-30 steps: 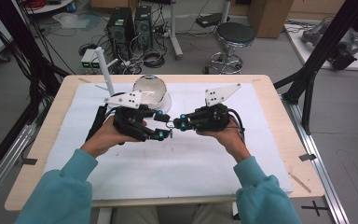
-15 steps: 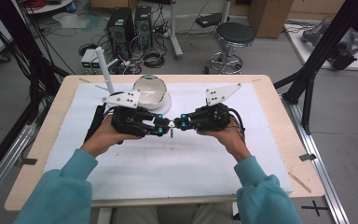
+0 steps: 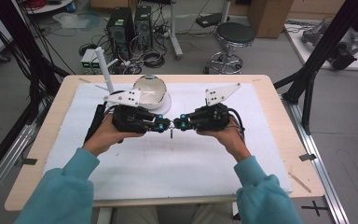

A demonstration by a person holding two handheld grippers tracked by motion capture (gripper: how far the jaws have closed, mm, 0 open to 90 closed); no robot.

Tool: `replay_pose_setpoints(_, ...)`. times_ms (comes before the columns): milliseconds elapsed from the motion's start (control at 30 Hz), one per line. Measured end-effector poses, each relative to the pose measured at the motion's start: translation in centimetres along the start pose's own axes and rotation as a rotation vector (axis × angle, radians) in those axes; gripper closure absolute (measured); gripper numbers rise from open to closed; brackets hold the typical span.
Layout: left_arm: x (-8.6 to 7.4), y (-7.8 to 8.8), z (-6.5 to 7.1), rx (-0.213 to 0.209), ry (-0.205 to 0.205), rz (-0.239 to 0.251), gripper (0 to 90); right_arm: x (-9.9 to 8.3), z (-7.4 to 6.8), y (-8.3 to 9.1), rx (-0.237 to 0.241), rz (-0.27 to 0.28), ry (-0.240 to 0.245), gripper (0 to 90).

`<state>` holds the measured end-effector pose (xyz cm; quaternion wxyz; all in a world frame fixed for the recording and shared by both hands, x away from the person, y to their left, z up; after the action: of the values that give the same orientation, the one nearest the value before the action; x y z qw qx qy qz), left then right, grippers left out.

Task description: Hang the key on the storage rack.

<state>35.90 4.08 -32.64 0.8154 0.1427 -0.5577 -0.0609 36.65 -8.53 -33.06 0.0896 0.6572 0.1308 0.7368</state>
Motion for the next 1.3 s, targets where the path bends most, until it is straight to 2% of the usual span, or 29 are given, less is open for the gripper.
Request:
replay_pose_setpoints(267,-0.1,-0.1,-0.1,0.023,0.01,-0.015,86.4,-0.1,0.1,-0.1,-0.001,-0.003,-0.001,89.0)
replay_pose_setpoints(800,-0.2,0.0,-0.1,0.029,0.023,-0.033,88.2,-0.2,0.0,-0.3,0.012,-0.009,-0.003,88.8)
replay_pose_setpoints(867,-0.2,0.1,-0.2,0.033,0.018,-0.037,88.2,-0.2,0.1,-0.4,0.014,-0.001,0.011,88.5)
replay_pose_setpoints(933,-0.2,0.1,-0.1,0.03,0.02,-0.033,88.3,-0.2,0.1,-0.4,-0.004,-0.009,0.026,86.6)
replay_pose_setpoints(967,-0.2,0.1,-0.2,0.045,0.012,-0.034,88.3,-0.1,0.0,-0.4,0.002,-0.001,0.044,79.4)
replay_pose_setpoints(1000,-0.2,0.1,-0.2,0.039,0.016,-0.036,88.3,0.2,0.0,-0.3,-0.001,0.018,0.052,64.5)
replay_pose_setpoints(1033,-0.2,0.1,-0.2,0.043,0.016,-0.035,88.3,0.4,0.0,-0.3,-0.032,0.026,0.059,45.8)
replay_pose_setpoints(1067,-0.2,0.2,-0.3,0.054,0.015,-0.036,88.3,0.5,0.2,-0.4,-0.07,0.031,0.064,32.5)
replay_pose_setpoints(1100,-0.2,0.3,-0.4,0.05,0.018,-0.034,88.3,0.3,0.6,-0.3,-0.145,0.011,0.049,10.1)
replay_pose_setpoints(1133,-0.1,0.4,-0.4,0.061,0.016,-0.027,88.3,0.3,0.6,-0.3,-0.145,0.011,0.049,10.1)
replay_pose_setpoints(1200,0.0,0.7,-0.6,0.067,0.013,-0.024,88.3,-0.2,0.9,0.0,-0.187,-0.027,0.034,7.1)
replay_pose_setpoints(1233,0.0,1.0,-0.7,0.077,0.016,-0.02,88.3,-0.5,1.1,0.4,-0.217,-0.027,0.027,0.5)
replay_pose_setpoints(1300,0.1,1.5,-1.1,0.092,0.017,-0.018,88.3,-1.1,1.5,1.1,-0.26,-0.044,0.018,0.6)
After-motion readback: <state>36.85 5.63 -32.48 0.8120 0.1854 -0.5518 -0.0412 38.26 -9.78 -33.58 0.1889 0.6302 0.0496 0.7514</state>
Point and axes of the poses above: each handheld gripper's, and its own axes: y roughly backward along the jaws, x roughly out of its top, z roughly to its right, the point moved 8 cm from there along -y, roughly forward along the jaws, and after that the axes turned 14 degrees about y, right-handed, at the moved point
